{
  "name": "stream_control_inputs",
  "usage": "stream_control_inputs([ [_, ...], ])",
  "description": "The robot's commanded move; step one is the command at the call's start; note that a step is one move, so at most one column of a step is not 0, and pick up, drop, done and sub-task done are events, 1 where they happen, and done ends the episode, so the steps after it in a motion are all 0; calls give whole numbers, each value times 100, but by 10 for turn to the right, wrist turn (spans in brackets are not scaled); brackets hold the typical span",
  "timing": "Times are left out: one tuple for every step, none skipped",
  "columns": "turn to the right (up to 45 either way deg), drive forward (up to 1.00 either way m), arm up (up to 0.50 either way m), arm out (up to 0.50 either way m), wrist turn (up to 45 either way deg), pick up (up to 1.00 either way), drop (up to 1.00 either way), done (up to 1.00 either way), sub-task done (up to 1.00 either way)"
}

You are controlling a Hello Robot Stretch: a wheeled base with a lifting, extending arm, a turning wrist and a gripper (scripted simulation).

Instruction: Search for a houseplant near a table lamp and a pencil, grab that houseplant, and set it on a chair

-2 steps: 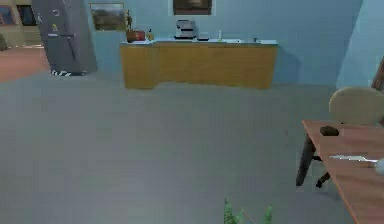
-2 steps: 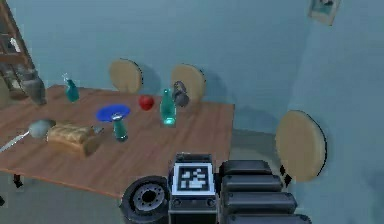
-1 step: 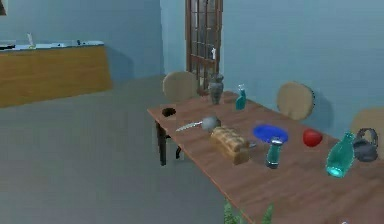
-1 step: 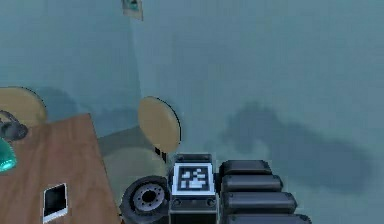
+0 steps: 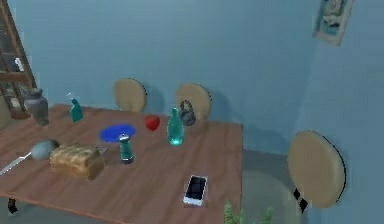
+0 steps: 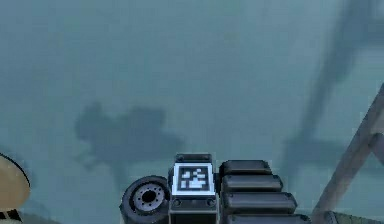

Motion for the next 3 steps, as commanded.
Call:
stream_control_inputs([
  [330, 0, 0, 0, 0, 0, 0, 0, 0],
  [-450, 0, 0, 0, 0, 0, 0, 0, 0],
  [-450, 0, 0, 0, 0, 0, 0, 0, 0],
])
